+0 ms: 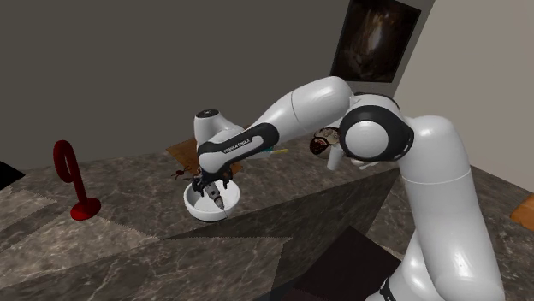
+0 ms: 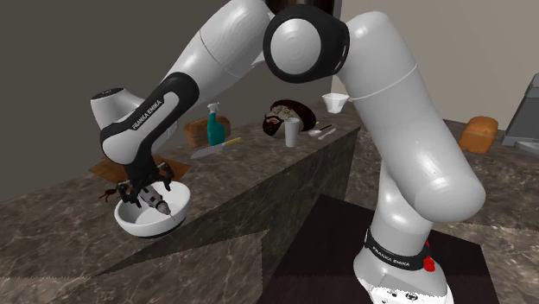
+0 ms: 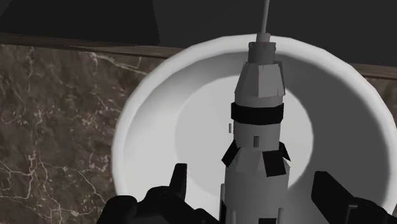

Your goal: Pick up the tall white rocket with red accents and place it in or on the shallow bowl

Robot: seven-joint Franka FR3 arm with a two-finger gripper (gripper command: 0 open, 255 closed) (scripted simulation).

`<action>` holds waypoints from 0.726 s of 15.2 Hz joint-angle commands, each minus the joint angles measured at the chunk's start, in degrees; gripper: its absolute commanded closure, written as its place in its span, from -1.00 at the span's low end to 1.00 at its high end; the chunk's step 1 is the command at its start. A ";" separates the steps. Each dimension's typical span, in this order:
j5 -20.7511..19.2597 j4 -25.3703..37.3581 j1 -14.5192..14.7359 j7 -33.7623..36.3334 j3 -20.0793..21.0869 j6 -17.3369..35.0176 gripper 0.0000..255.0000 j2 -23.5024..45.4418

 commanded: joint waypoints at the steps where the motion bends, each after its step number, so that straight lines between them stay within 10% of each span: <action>1: 0.09 0.29 0.16 -0.07 0.09 -2.01 -1.00 -1.71; 11: 0.21 1.05 0.37 -0.15 0.20 -4.56 -1.00 -3.49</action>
